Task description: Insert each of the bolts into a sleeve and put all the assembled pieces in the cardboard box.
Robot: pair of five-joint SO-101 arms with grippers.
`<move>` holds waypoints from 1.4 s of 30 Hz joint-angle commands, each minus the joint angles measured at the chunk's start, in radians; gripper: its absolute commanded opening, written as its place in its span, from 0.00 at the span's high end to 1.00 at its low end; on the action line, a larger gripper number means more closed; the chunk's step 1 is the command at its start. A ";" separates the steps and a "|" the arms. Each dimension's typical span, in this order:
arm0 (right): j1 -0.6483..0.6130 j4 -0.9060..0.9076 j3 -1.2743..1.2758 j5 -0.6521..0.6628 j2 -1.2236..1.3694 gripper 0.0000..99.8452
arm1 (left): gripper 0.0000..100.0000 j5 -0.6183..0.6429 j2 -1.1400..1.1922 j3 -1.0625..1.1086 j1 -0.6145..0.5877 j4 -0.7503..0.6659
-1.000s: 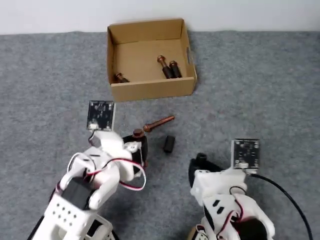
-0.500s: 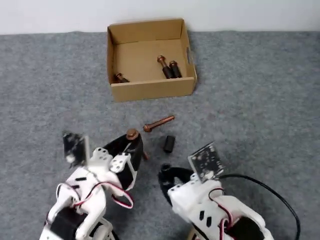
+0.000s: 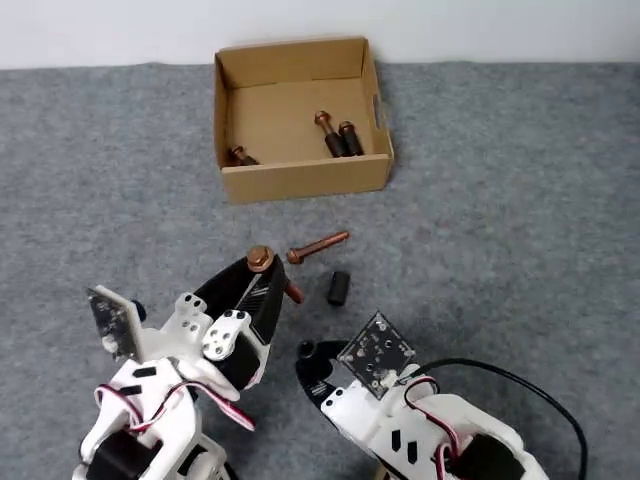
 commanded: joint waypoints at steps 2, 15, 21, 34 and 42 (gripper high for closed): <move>0.027 -0.033 0.005 0.020 0.002 0.99 | 1.00 -0.008 -0.005 -0.117 0.009 0.064; 0.061 -0.159 0.021 0.167 0.005 0.99 | 1.00 -0.003 -0.005 -0.223 0.072 0.206; 0.062 -0.159 0.015 0.175 0.005 0.99 | 1.00 0.015 -0.003 -0.220 0.098 0.222; 0.061 -0.216 0.012 0.175 0.005 0.99 | 1.00 0.015 -0.005 -0.136 0.100 0.204; 0.061 -0.214 0.012 0.175 0.004 0.99 | 1.00 0.014 -0.003 -0.061 0.107 0.196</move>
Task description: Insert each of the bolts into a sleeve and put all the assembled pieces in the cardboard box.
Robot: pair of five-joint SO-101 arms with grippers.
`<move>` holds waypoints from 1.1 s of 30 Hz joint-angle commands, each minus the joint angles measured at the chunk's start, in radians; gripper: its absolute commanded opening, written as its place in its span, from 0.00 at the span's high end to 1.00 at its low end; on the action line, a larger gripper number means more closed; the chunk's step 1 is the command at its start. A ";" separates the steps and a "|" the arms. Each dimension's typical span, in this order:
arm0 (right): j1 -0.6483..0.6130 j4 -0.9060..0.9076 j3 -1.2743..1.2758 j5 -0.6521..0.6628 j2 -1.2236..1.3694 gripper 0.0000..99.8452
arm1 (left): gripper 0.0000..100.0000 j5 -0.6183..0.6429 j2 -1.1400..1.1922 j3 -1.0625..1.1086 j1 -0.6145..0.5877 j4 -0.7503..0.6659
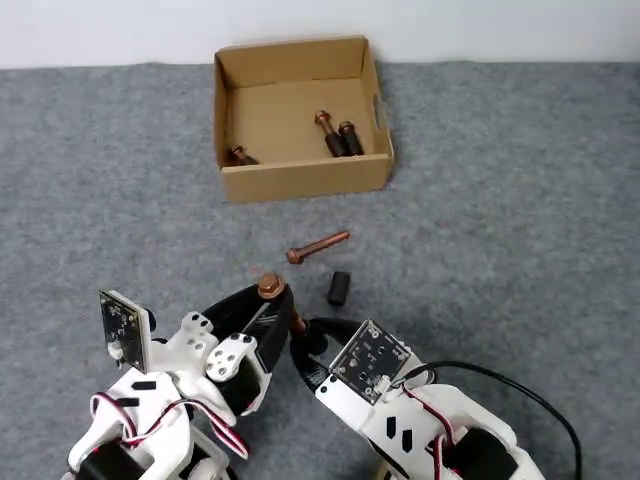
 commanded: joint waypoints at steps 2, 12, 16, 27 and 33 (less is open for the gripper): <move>0.015 -0.030 -0.020 0.008 -0.010 0.99 | 1.00 -0.006 0.009 -0.004 0.031 0.031; 0.016 -0.028 -0.018 0.008 -0.010 0.99 | 0.98 -0.098 0.011 -0.001 0.132 0.199; 0.016 -0.028 -0.018 0.008 -0.010 0.99 | 0.85 -0.130 0.011 0.001 0.127 0.232; 0.016 -0.025 -0.011 0.008 -0.008 0.99 | 0.78 -0.219 0.011 -0.064 0.009 0.258; 0.021 -0.022 -0.011 0.003 -0.008 0.99 | 0.80 -0.241 0.009 -0.159 -0.071 0.252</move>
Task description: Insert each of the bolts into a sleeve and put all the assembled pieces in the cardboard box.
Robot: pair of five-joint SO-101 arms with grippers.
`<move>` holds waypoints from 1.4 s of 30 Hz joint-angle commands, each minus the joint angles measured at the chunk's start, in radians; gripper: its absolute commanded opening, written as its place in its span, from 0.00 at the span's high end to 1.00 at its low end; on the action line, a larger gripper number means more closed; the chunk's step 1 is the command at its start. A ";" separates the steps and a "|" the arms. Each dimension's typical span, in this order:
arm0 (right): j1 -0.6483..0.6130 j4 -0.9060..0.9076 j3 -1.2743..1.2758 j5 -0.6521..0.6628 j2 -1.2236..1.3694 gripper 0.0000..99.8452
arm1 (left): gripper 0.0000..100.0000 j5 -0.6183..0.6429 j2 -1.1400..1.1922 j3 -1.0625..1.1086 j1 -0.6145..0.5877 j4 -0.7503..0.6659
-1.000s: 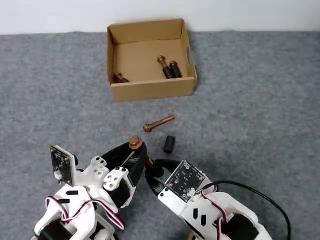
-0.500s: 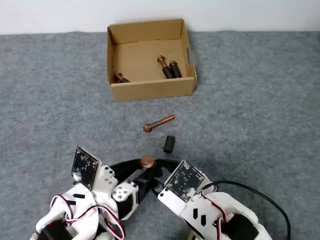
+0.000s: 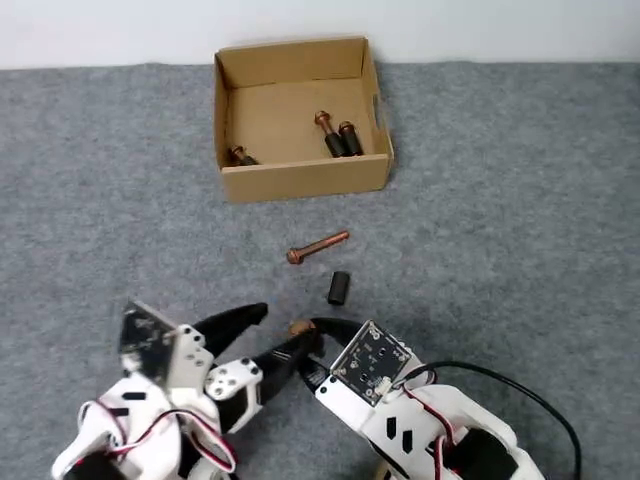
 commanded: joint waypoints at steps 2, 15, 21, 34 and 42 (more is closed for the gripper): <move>0.056 -0.022 -0.011 -0.017 -0.007 0.99 | 0.86 -0.011 0.008 -0.076 -0.074 -0.005; 0.429 -0.021 -0.227 -0.334 0.407 0.99 | 1.00 -0.158 0.003 0.294 -0.542 -0.187; 0.456 -0.030 -0.548 -0.410 0.860 0.99 | 1.00 -0.180 0.003 0.512 -0.589 -0.305; 0.458 -0.286 -1.212 -0.336 1.620 0.99 | 1.00 -0.176 0.006 0.599 -0.592 -0.331; 0.469 -0.420 -1.613 -0.247 2.097 0.99 | 1.00 -0.176 0.009 0.599 -0.595 -0.330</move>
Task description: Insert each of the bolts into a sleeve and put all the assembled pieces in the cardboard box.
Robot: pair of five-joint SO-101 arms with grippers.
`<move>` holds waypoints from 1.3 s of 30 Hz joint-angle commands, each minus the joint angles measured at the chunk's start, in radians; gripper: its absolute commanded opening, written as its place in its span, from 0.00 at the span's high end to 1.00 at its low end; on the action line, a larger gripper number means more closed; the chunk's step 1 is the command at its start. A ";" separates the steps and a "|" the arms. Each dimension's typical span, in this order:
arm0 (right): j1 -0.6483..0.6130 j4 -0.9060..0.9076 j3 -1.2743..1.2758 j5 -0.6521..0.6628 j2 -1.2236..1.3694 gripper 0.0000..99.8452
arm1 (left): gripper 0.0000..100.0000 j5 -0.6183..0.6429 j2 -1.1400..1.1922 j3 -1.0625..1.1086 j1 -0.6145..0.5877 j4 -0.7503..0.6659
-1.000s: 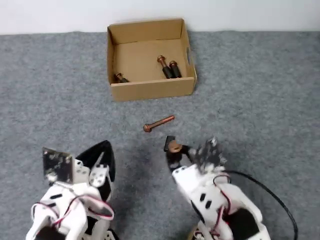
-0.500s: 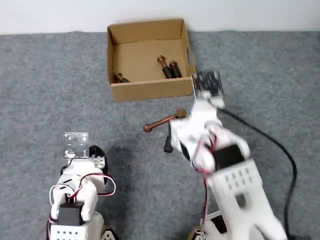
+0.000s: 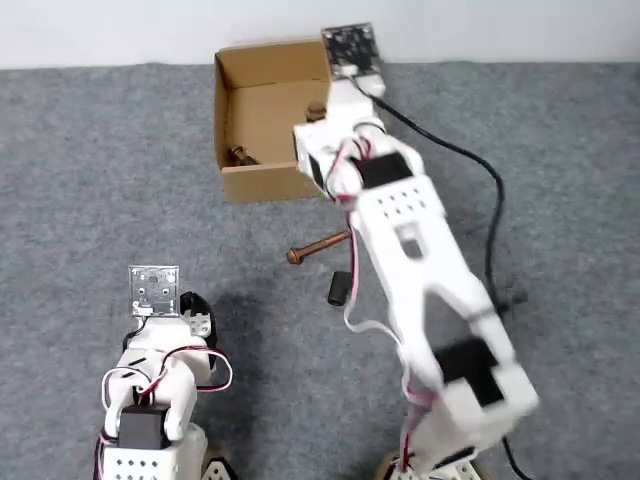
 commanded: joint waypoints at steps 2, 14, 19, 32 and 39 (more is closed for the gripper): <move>0.013 -0.050 -0.301 0.057 0.234 0.99 | 1.00 -0.003 -0.002 -0.004 -0.005 -0.021; 0.012 0.022 -0.815 0.180 0.743 0.99 | 1.00 -0.003 -0.002 -0.004 -0.006 -0.002; 0.012 0.091 -0.944 0.204 0.866 0.98 | 1.00 -0.006 -0.002 -0.004 -0.006 -0.002; 0.004 0.452 -1.313 0.199 0.940 0.89 | 1.00 -0.006 -0.002 -0.004 -0.046 -0.003; 0.004 0.869 -1.519 0.133 0.924 0.95 | 1.00 -0.008 -0.002 -0.004 -0.046 -0.003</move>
